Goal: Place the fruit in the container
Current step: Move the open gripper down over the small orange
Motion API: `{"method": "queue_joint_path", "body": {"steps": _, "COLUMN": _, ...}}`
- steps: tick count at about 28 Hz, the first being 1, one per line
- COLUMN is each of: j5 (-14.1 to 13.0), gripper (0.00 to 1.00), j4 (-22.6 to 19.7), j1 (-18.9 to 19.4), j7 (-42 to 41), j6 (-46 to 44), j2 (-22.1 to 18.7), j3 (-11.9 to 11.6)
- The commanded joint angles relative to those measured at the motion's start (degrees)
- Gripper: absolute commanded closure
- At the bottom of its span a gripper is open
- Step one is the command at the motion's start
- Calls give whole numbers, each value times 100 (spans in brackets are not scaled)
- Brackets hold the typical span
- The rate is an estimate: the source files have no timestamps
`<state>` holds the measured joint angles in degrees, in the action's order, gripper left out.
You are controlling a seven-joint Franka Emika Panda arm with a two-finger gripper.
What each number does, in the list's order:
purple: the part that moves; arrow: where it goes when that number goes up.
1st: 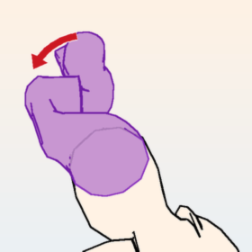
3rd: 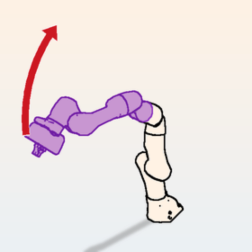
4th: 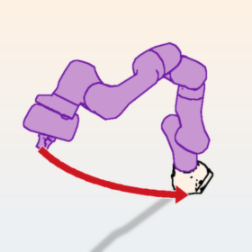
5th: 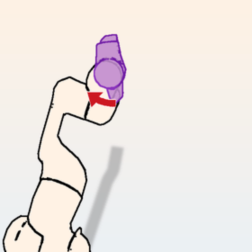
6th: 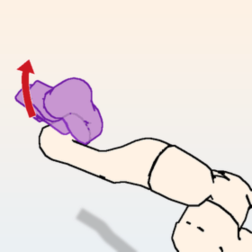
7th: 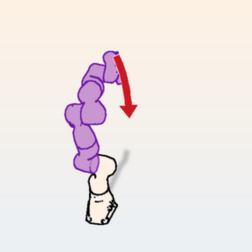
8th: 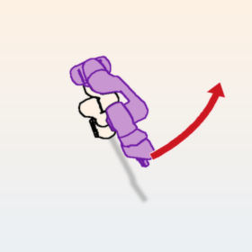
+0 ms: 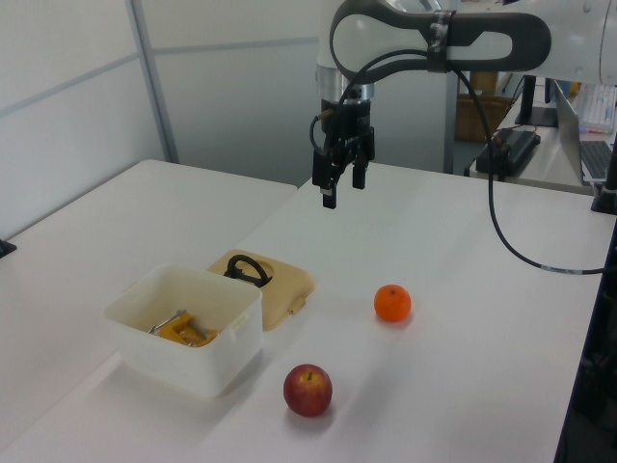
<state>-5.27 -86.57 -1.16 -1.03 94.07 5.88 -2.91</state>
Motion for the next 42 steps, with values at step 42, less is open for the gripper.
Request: {"method": "queue_joint_path", "body": {"steps": 42, "j5": 1343, "gripper": 0, "j4": -3524, "j1": -490, "j7": -99, "j6": 3837, "j2": 124, "j3": -123}}
